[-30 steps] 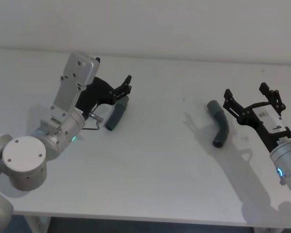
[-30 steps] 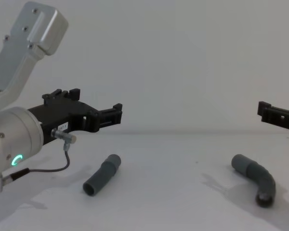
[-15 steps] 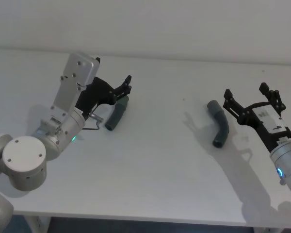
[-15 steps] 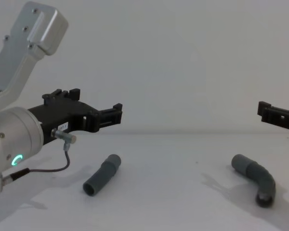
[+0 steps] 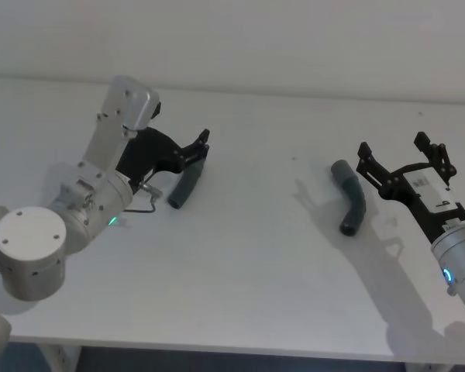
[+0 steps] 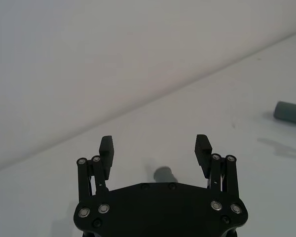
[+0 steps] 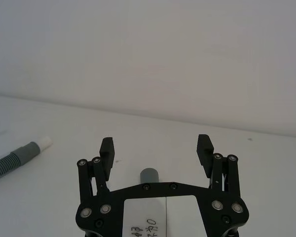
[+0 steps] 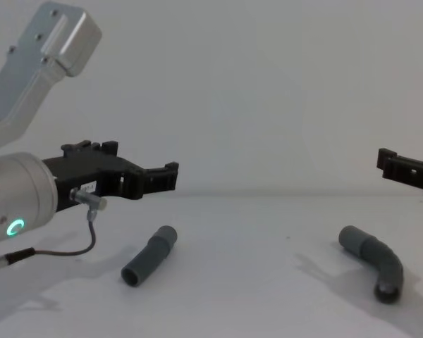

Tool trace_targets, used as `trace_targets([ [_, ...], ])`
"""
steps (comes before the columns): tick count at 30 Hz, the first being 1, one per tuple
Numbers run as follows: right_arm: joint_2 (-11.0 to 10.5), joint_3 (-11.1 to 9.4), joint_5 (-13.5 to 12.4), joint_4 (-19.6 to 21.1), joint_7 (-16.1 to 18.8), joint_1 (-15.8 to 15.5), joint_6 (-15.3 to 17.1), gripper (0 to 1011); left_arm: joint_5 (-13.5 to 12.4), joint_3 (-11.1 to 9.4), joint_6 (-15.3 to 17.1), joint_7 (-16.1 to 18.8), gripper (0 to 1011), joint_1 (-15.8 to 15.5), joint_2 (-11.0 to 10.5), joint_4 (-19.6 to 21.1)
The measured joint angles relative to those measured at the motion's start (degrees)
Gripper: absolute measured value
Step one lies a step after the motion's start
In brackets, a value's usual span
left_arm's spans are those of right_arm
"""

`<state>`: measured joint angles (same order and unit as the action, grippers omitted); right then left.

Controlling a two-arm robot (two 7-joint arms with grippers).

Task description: Use both hands to pick up one end of the pipe from the table, align the ends, and insert them.

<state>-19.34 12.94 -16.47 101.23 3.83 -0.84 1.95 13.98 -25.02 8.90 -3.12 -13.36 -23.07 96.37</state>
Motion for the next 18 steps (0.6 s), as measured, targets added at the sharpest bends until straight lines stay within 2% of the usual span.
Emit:
trace_targets([
  [1, 0.0, 0.0, 0.0, 0.0, 0.0, 0.0, 0.0, 1000, 0.0, 0.0, 0.0, 0.0, 1001, 0.0, 0.0, 0.0],
  [3, 0.0, 0.0, 0.0, 0.0, 0.0, 0.0, 0.0, 1000, 0.92, 0.33, 3.03, -0.99, 1001, -0.08, -0.58, 1.08],
  [6, 0.0, 0.0, 0.0, 0.0, 0.0, 0.0, 0.0, 1000, 1.68, 0.55, 5.49, -1.78, 1001, -0.19, -1.06, 1.85],
  [8, 0.0, 0.0, 0.0, 0.0, 0.0, 0.0, 0.0, 1000, 2.59, 0.84, 8.73, -2.81, 1001, -0.44, -1.76, 2.96],
  [9, 0.0, 0.0, 0.0, 0.0, 0.0, 0.0, 0.0, 1000, 2.59, 0.84, 8.73, -2.81, 1001, -0.44, -1.76, 2.96],
  [12, 0.0, 0.0, 0.0, 0.0, 0.0, 0.0, 0.0, 1000, 3.51, 1.04, 12.74, -4.12, 1001, -0.9, -2.63, 4.17],
  [18, 0.0, 0.0, 0.0, 0.0, 0.0, 0.0, 0.0, 1000, 4.23, 1.06, 17.32, -5.73, 1001, -1.76, -3.64, 4.97],
])
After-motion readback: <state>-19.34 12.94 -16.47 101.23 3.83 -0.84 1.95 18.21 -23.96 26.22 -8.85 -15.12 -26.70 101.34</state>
